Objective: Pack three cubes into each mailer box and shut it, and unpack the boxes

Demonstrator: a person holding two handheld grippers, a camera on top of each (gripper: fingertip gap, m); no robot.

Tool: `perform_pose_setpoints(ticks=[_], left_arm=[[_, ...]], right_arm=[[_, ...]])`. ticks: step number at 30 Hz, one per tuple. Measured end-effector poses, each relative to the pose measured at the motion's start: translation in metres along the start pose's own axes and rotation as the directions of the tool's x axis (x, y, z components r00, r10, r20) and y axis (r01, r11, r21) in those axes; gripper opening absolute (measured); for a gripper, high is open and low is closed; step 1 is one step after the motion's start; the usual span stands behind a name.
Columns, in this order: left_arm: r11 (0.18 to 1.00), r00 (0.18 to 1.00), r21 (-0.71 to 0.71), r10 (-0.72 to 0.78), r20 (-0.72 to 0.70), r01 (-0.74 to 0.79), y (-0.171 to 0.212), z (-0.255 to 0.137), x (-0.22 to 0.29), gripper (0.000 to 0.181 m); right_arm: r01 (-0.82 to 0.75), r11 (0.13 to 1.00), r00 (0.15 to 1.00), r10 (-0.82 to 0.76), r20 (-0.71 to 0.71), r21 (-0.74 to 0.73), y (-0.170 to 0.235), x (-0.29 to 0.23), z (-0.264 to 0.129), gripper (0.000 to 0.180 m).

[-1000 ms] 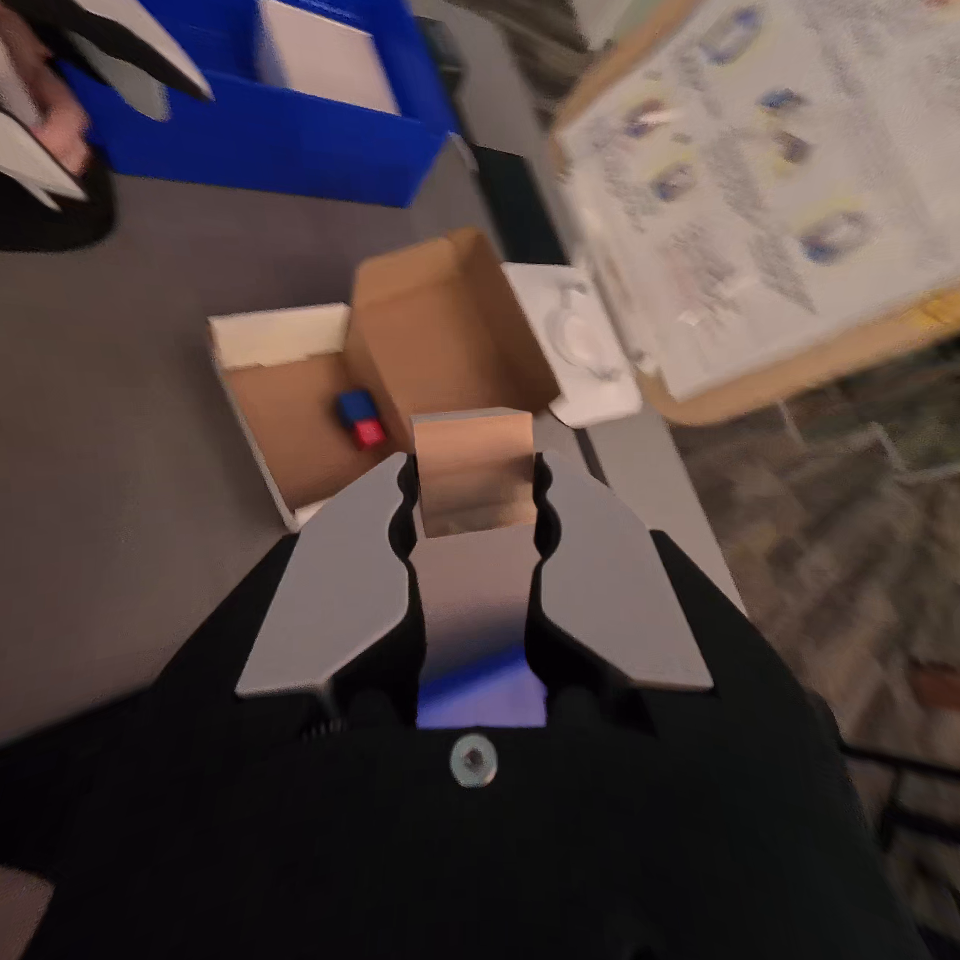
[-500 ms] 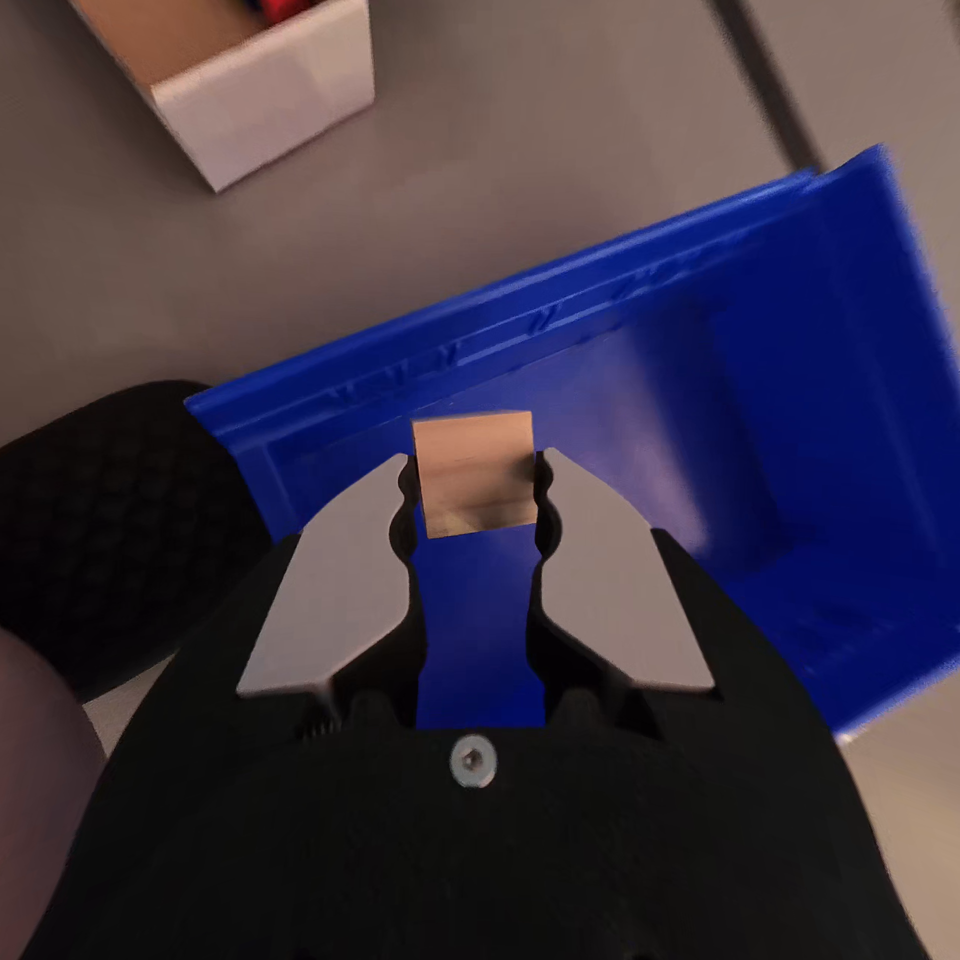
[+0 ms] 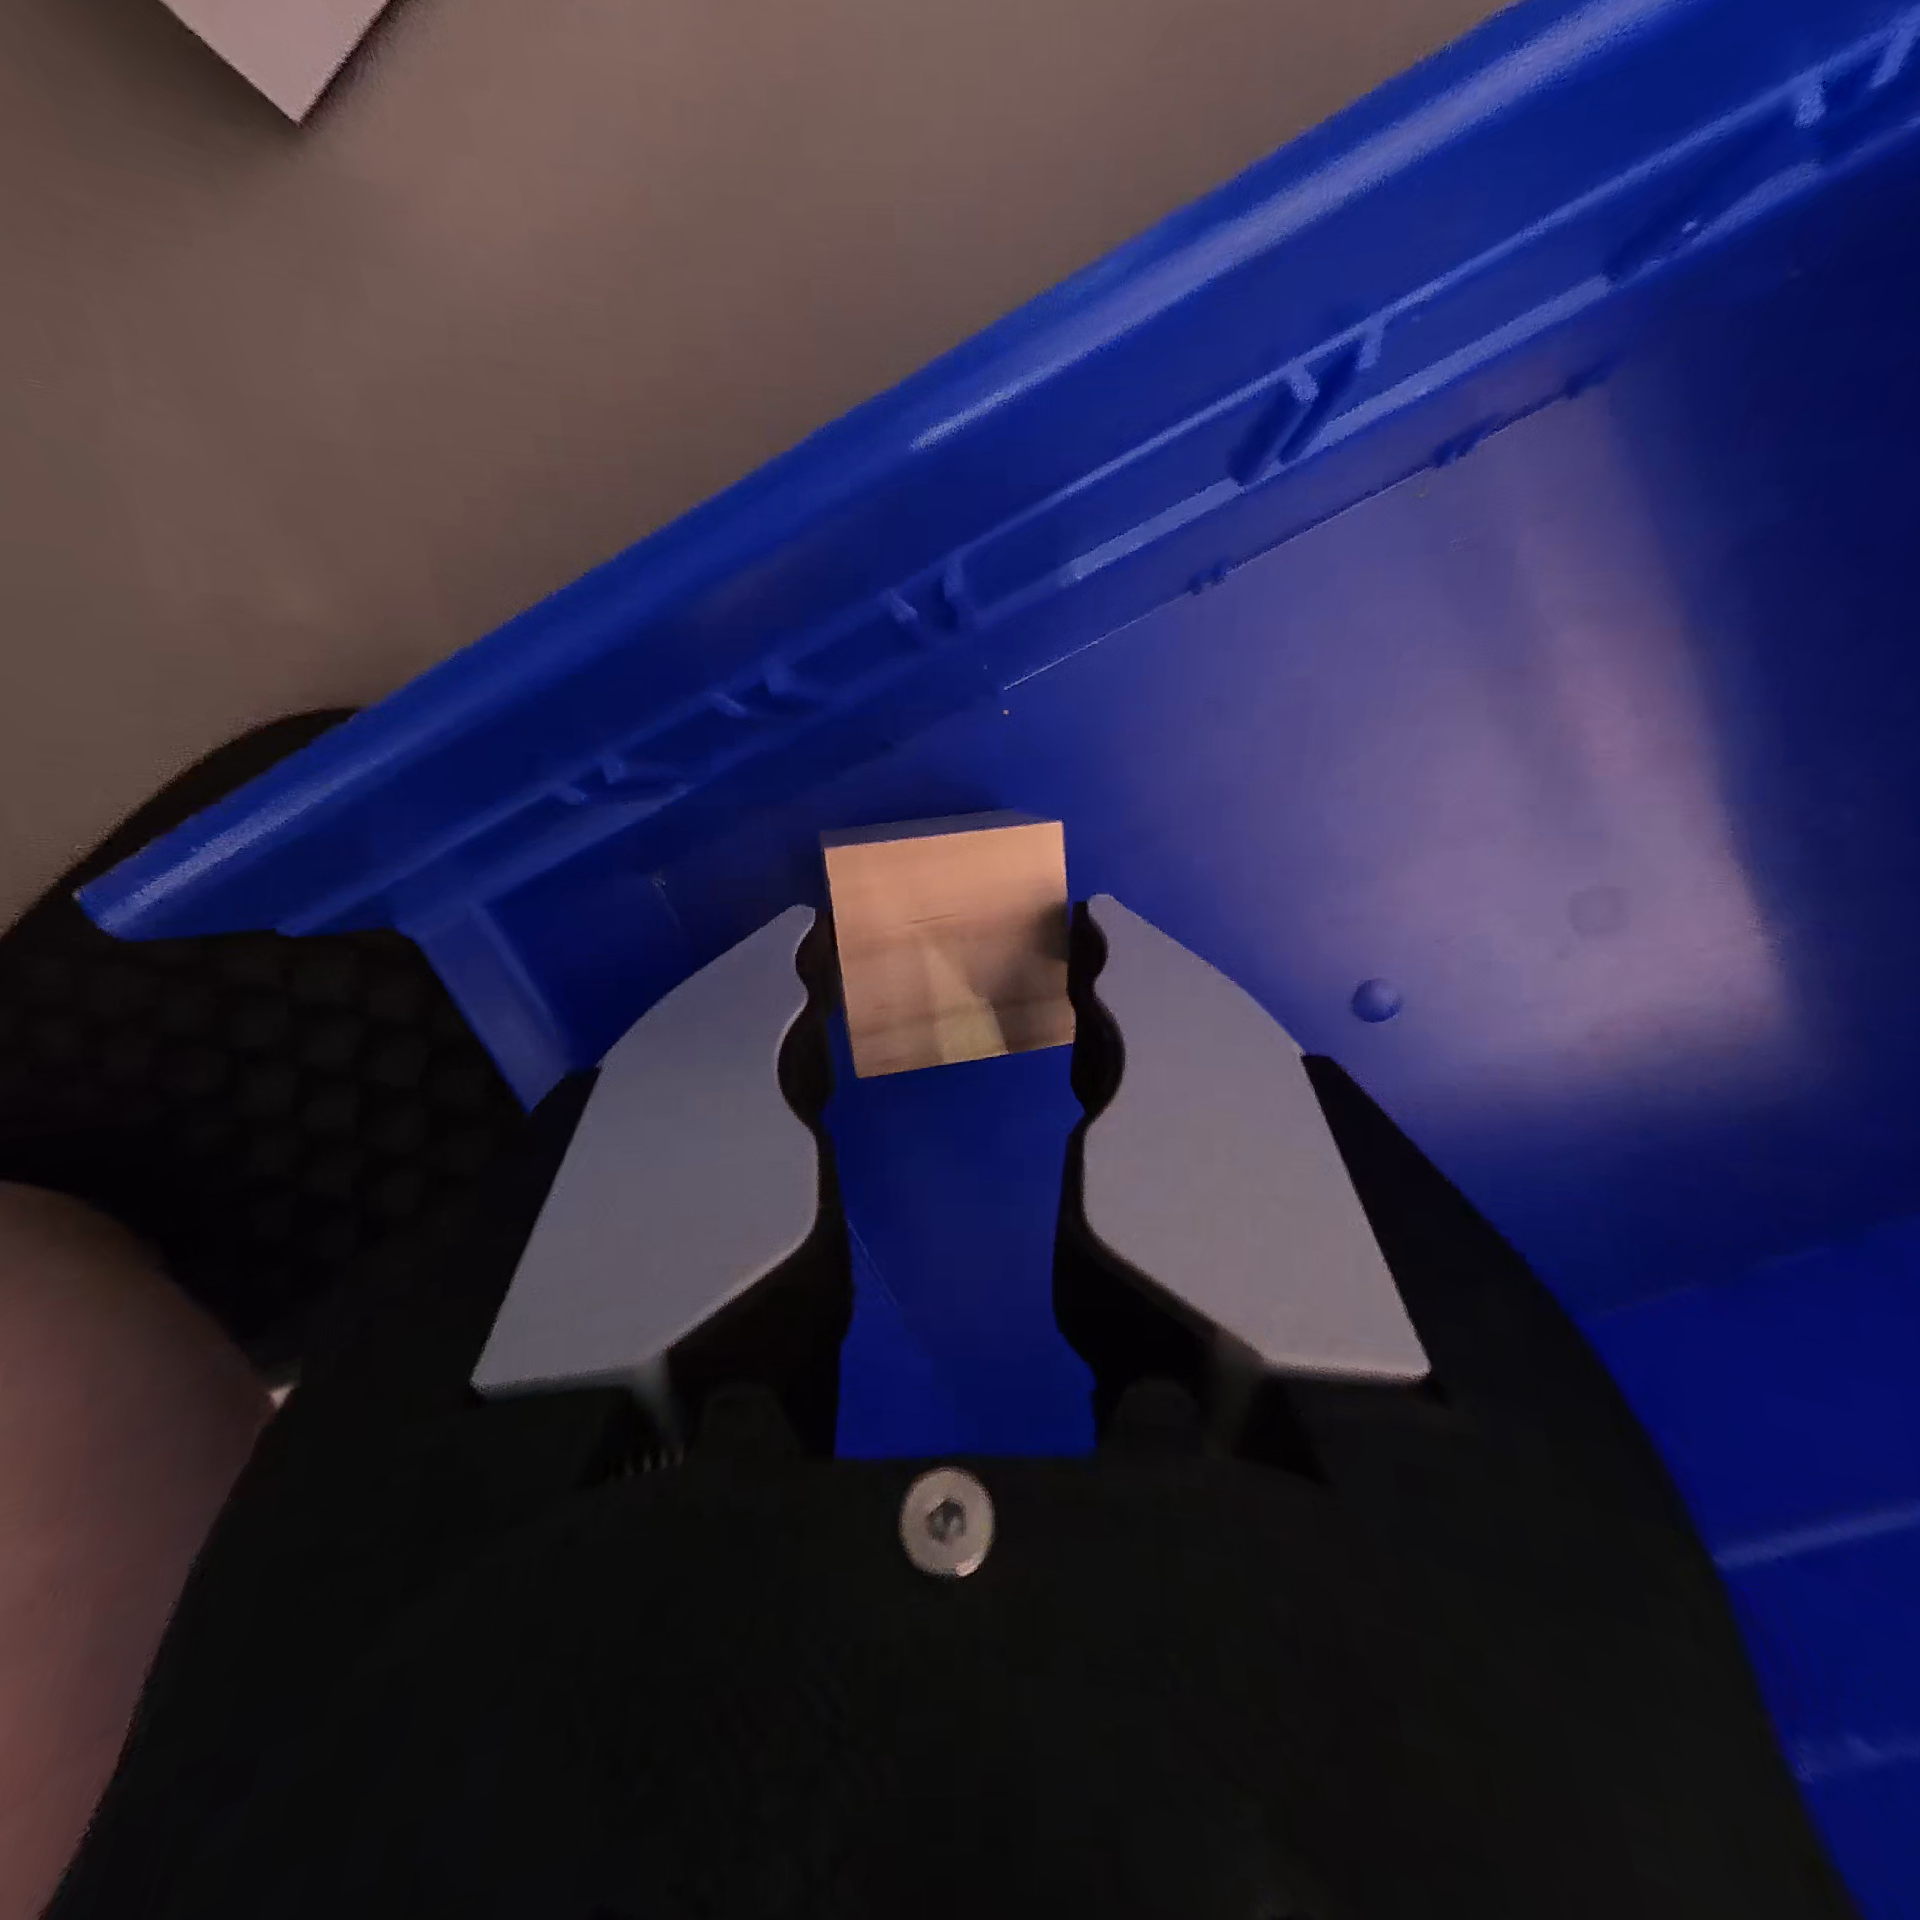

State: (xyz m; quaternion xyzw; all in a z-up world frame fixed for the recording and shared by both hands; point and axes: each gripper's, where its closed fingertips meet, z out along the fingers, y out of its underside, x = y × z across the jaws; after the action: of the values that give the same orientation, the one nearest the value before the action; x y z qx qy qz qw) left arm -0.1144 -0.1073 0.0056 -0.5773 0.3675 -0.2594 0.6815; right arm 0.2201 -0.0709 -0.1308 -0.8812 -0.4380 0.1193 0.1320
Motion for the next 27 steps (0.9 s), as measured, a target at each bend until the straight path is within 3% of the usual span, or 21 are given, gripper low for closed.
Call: perform_pose_setpoints(ticks=[4, 14, 18, 21, 24, 27], left_arm=[[1.000, 1.000, 0.003, 0.005, 0.004, -0.005, -0.001, -0.001, -0.001, 0.073], [0.999, 0.999, -0.003, 0.033, 0.011, -0.033, -0.001, 0.000, 0.000, 0.073], [1.000, 1.000, 0.001, 0.023, 0.014, -0.023, -0.002, -0.001, -0.001, 0.073], [1.000, 1.000, 0.002, 0.023, 0.017, -0.023, -0.002, -0.001, -0.002, 0.073], [1.000, 0.999, -0.002, 0.030, 0.022, -0.030, -0.001, 0.000, -0.003, 0.073], [0.999, 0.999, -0.004, 0.033, 0.027, -0.033, -0.001, -0.001, -0.004, 0.073]], right_arm=[[-0.073, 0.996, 0.997, 0.070, 0.039, 0.055, -0.003, -0.003, -0.001, 0.046], [-0.040, 0.996, 0.999, 0.040, 0.003, 0.076, -0.003, -0.006, -0.007, 0.049], [-0.020, 0.992, 0.988, 0.039, -0.146, 0.128, -0.010, 0.002, -0.039, 0.052], [0.133, 0.956, 0.936, -0.035, -0.349, 0.260, -0.048, -0.002, -0.093, 0.052], [0.408, 0.828, 0.823, -0.150, -0.549, 0.386, -0.127, -0.034, -0.144, 0.058], [0.606, 0.639, 0.787, -0.393, -0.476, 0.474, -0.203, -0.110, -0.122, 0.058]])
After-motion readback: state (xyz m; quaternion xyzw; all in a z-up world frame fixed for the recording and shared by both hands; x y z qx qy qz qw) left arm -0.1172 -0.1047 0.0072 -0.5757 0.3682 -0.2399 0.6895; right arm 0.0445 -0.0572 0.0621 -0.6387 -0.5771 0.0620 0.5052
